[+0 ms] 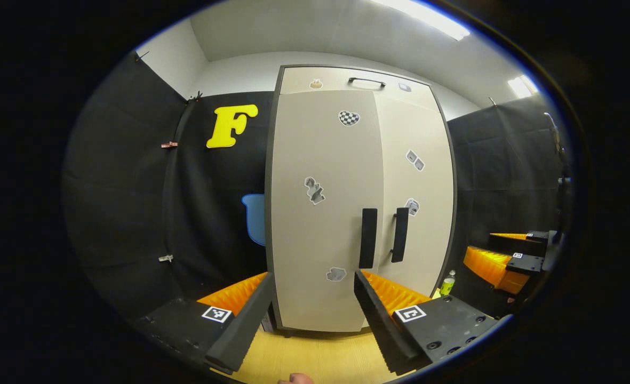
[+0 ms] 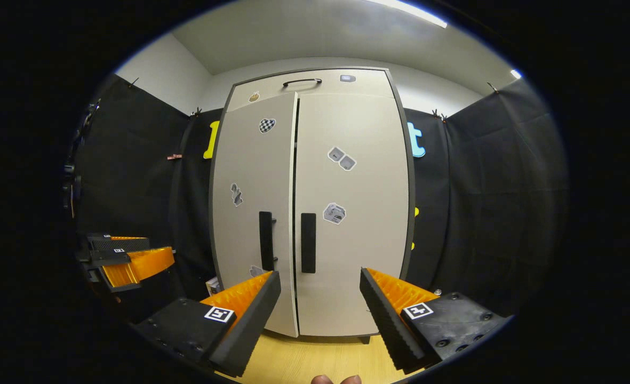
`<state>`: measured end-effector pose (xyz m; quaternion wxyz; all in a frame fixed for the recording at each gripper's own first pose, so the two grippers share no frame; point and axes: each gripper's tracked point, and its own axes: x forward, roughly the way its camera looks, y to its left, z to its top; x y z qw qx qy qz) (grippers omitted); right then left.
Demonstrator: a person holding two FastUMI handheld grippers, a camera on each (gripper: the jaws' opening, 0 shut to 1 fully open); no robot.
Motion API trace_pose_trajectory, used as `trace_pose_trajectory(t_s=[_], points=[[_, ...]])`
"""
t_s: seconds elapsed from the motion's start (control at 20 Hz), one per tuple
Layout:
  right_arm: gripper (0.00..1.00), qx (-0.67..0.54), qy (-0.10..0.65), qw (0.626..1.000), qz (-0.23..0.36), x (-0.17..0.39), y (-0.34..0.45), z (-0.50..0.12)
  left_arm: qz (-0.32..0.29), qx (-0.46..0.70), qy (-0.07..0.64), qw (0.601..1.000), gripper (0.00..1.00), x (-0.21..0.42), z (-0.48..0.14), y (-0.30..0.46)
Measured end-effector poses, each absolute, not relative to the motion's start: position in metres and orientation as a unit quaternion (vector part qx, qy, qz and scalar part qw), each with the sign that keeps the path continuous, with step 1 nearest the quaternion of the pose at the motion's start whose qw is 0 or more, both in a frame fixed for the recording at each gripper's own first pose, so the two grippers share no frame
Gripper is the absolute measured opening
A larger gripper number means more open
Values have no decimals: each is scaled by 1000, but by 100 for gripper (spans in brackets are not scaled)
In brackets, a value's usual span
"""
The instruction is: Grab one shoe with the right hand and put it into the shoe cabinet, grab the other shoe with the left hand and put it into the shoe cabinet; then close the right door with the right hand and the left door with the left hand.
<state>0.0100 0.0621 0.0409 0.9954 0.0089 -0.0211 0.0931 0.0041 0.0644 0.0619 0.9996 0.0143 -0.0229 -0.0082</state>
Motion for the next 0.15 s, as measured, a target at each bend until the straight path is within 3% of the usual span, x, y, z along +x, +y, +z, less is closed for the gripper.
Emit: trace_pose_trajectory(t_s=[0.15], points=[[99,11,-23,995,94,12,61,44,-10,19,-26,999,95,6,68,59]])
